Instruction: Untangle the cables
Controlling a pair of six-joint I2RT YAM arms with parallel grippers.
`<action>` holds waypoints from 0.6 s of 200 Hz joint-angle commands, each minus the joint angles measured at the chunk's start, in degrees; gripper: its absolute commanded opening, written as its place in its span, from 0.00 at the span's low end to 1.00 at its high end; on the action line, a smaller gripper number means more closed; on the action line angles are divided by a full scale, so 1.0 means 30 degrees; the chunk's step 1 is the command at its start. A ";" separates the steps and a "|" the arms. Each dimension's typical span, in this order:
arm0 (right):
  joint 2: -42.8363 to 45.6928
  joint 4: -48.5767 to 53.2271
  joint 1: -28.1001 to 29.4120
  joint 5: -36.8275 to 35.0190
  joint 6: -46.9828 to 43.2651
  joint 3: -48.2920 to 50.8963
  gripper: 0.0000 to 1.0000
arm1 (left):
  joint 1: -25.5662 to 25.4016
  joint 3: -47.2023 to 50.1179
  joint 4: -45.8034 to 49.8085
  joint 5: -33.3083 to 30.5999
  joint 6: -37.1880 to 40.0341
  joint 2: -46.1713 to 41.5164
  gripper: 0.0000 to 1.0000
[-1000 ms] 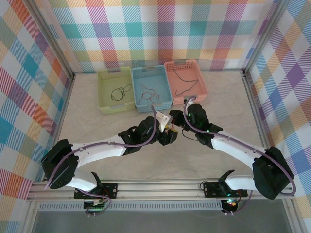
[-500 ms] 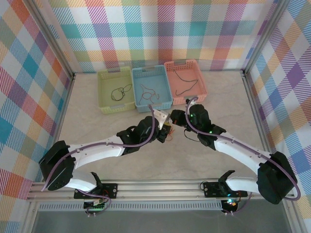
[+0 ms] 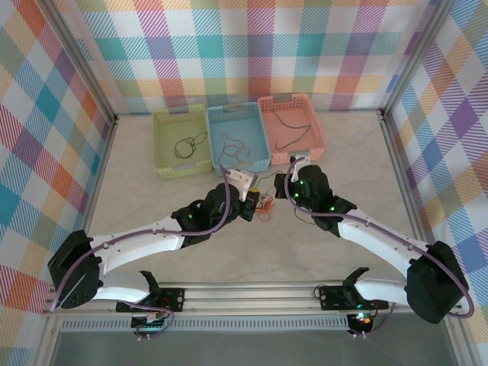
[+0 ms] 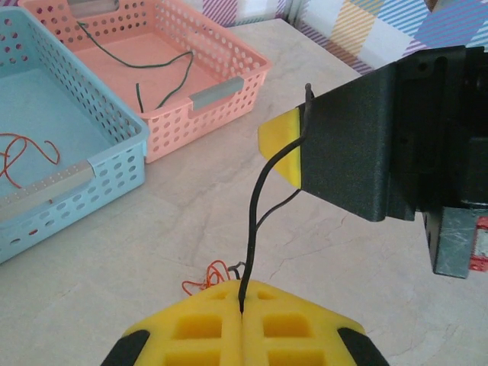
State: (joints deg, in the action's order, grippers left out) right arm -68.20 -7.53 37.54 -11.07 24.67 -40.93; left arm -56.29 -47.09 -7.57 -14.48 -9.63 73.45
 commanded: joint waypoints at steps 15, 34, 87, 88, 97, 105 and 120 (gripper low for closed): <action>-0.0634 -0.0929 -0.0483 -0.2869 -0.2060 0.0511 0.03 | -0.0279 0.0356 -0.0463 0.0636 -0.0269 -0.1064 0.00; -0.1200 -0.0934 -0.1189 -0.2780 -0.2069 0.0132 0.03 | -0.0286 0.0512 -0.0646 0.1209 -0.0259 -0.1351 0.00; -0.2636 -0.1851 -0.1742 -0.2941 -0.4987 -0.0676 0.36 | -0.0295 0.0983 -0.1364 0.2188 -0.0175 -0.1963 0.00; -0.2651 -0.1868 -0.1766 -0.2995 -0.5022 -0.0695 0.36 | -0.0287 0.0986 -0.1368 0.2189 -0.0168 -0.1973 0.00; -0.2861 -0.2011 -0.1996 -0.3008 -0.5371 -0.0794 0.38 | -0.0279 0.1099 -0.1415 0.2083 -0.0159 -0.2185 0.00; -0.3079 -0.2123 -0.2202 -0.2911 -0.5603 -0.0777 0.39 | -0.0279 0.1191 -0.1477 0.2068 -0.0127 -0.2358 0.00; -0.3486 -0.2277 -0.2511 -0.2797 -0.6024 -0.0745 0.42 | -0.0290 0.1299 -0.1548 0.2036 -0.0072 -0.2637 0.00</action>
State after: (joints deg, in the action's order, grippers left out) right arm -76.86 -11.75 32.49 -16.05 10.94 -41.54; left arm -56.29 -44.36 -9.82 -9.45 -9.76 68.51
